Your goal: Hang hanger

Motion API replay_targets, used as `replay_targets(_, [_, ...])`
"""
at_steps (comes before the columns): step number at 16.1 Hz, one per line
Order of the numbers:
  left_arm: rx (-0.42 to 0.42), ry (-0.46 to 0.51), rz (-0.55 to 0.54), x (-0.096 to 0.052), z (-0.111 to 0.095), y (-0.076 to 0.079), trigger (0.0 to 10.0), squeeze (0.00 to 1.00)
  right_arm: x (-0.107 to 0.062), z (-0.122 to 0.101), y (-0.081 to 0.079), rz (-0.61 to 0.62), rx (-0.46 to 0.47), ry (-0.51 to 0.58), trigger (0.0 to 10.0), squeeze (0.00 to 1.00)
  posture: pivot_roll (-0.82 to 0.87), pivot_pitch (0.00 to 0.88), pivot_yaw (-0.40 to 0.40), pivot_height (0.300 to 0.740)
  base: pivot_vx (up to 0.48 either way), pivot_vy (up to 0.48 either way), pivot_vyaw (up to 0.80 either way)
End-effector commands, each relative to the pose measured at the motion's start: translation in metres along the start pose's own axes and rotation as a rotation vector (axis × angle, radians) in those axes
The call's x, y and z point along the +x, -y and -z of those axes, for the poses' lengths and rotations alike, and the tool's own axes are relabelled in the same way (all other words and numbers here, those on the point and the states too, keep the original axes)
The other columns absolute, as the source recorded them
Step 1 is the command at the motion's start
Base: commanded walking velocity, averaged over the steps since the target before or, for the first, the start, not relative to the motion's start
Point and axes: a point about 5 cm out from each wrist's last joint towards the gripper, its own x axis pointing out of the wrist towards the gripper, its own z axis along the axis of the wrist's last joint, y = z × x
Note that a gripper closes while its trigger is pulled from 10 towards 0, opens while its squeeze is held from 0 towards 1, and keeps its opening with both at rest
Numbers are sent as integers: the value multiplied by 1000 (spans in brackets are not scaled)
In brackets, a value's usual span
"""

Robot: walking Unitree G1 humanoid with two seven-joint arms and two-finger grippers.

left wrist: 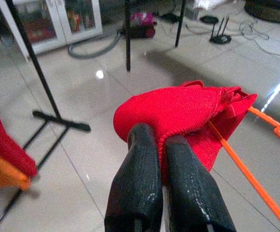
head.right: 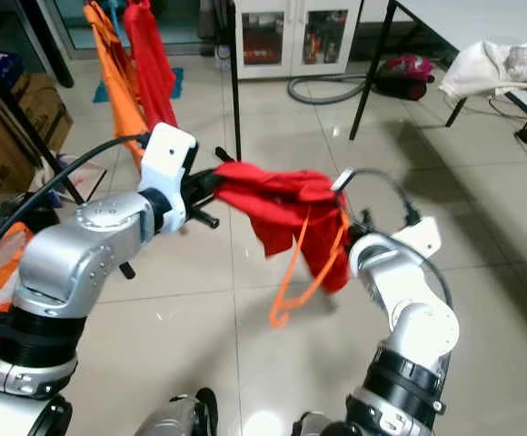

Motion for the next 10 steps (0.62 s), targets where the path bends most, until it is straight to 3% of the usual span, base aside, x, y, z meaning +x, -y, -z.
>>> replay_targets(1, [20, 77, -63, -3, -6, -10, 10000, 0, -5, 37, -8, 13, 311, -61, 10000, 0, -64, 111, 51, 740, 0, 0, 0])
replay_targets(2, [12, 136, -69, 2, -2, -8, 10000, 0, -10, 35, -27, -37, 350, -71, 10000, 0, -70, 114, 53, 740, 0, 0, 0])
replay_targets(6, [-21, 151, -115, 20, 27, -1, 10000, 0, -32, 28, -77, -185, 460, -81, 10000, 0, -88, 124, 55, 740, 0, 0, 0])
replay_targets(8, [-42, 190, -98, 24, 28, 7, 10000, 0, -34, 14, -83, -208, 503, -1, 10000, 0, -103, 127, 60, 740, 0, 0, 0])
replay_targets(10, [-131, 208, -55, 24, 26, 16, 10000, 0, -32, 3, -78, -185, 419, 110, 10000, 0, -106, 132, 65, 740, 0, 0, 0])
